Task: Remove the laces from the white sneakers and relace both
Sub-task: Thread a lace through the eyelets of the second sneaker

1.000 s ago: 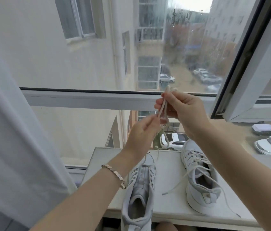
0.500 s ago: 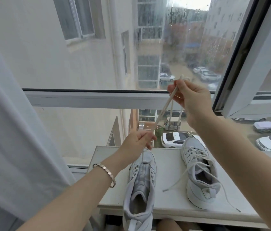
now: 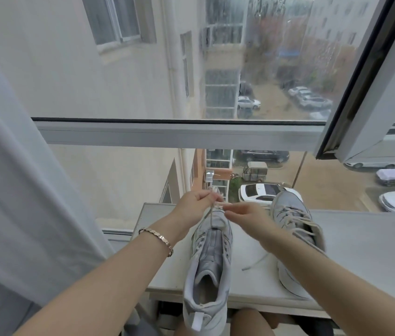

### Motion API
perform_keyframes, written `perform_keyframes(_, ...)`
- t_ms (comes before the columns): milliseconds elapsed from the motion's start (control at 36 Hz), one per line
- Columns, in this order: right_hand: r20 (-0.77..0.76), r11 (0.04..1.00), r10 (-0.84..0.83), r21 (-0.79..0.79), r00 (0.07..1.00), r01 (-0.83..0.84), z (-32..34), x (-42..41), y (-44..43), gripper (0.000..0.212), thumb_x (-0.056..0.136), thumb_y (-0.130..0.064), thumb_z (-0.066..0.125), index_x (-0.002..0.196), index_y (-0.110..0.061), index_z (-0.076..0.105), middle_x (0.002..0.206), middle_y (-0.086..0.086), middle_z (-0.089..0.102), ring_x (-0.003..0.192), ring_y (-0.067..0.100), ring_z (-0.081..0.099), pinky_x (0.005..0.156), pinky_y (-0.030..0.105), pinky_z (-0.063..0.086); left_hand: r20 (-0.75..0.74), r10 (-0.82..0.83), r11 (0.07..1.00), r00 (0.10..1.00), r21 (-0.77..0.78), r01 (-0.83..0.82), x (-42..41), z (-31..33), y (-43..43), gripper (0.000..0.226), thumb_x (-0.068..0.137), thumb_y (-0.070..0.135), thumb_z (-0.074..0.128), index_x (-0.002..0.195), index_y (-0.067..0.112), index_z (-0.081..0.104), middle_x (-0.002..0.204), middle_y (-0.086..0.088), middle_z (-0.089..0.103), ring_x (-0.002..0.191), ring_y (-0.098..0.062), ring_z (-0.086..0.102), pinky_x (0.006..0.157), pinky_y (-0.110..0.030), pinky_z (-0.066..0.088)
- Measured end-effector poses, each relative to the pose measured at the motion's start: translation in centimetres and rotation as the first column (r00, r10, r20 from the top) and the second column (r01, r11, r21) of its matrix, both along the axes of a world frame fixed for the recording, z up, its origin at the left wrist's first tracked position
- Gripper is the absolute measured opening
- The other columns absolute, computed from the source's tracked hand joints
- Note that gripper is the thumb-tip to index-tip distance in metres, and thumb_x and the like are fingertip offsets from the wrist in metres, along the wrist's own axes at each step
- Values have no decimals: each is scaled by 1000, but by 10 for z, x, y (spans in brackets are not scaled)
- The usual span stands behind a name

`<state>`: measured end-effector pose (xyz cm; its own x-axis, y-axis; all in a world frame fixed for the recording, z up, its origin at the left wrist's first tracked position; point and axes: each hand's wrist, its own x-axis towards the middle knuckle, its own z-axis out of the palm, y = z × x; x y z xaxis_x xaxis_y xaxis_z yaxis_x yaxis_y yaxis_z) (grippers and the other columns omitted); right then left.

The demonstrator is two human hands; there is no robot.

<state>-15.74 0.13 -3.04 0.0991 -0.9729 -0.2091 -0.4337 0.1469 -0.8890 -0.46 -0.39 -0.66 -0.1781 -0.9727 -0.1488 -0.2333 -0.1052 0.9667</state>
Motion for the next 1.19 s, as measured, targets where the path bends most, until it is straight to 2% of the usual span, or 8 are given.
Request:
perform_keyframes(250, 179, 966, 85, -256, 980, -37, 7, 20, -3, 10, 87, -14, 62, 90, -15, 71, 86, 3, 71, 75, 26, 57, 79, 25, 50, -28, -97, 995, 995, -38, 96, -1, 3, 0, 26, 98, 27, 44, 93, 16, 66, 105, 2, 65, 99, 0, 55, 70, 1, 38)
perform_keyframes(361, 269, 968, 145, -239, 952, -79, 10, 19, -8, 15, 85, -3, 62, 96, -10, 70, 87, 3, 71, 75, 0, 68, 73, 13, 51, -56, -139, 989, 989, -53, 136, 1, 1, -1, 26, 99, 25, 42, 91, 15, 64, 99, 7, 64, 84, 15, 57, 66, 4, 38)
perform_keyframes(500, 195, 976, 75, -216, 978, -32, 7, 18, -15, 10, 80, -5, 68, 88, -8, 73, 77, 6, 71, 65, -6, 63, 68, 9, 49, 35, 51, 995, 998, -84, -48, 2, -11, 1, 18, 96, 29, 49, 103, 21, 63, 109, 10, 60, 111, -3, 54, 80, -7, 37)
perform_keyframes(583, 141, 972, -19, -230, 990, 52, 5, 18, -15, 12, 81, -12, 70, 70, -11, 74, 72, 11, 70, 65, 12, 64, 64, 24, 50, 261, 76, 997, 962, -8, -77, 2, -34, 16, 61, 85, 47, 61, 135, 20, 37, 121, 12, 43, 121, -10, 42, 90, -20, 32)
perform_keyframes(667, 158, 964, -67, -243, 985, 105, 6, 21, -14, 18, 82, -15, 69, 65, -11, 72, 77, 22, 68, 75, 38, 58, 81, 45, 48, 343, -17, 996, 939, 83, -12, 0, -57, 29, 41, 79, 53, 64, 113, 36, 47, 109, 21, 54, 109, -11, 53, 81, -21, 42)
perform_keyframes(750, 155, 957, -77, -266, 985, 117, 9, 26, -14, 19, 83, -16, 69, 65, -9, 71, 81, 32, 63, 70, 43, 53, 71, 43, 48, 375, -53, 996, 926, 82, 23, -8, -59, 30, 49, 76, 56, 64, 114, 26, 54, 112, 8, 62, 108, -16, 57, 87, -28, 44)
perform_keyframes(972, 320, 900, -124, -363, 939, 243, 45, 23, -16, 18, 84, -8, 66, 67, -8, 71, 53, -9, 64, 47, -5, 55, 58, 8, 44, 621, -83, 996, 780, 59, 59, -16, -54, 25, 64, 86, 50, 55, 138, 16, 41, 143, 0, 43, 127, -18, 44, 99, -29, 37)
perform_keyframes(1194, 342, 879, -193, -356, 920, 317, 56, 16, -13, 17, 84, -11, 66, 69, -11, 72, 61, 0, 67, 53, 3, 56, 54, 13, 45, 695, -69, 997, 716, 29, 68, -20, -56, 25, 60, 90, 46, 51, 143, 20, 35, 148, 3, 34, 130, -18, 41, 101, -30, 37)
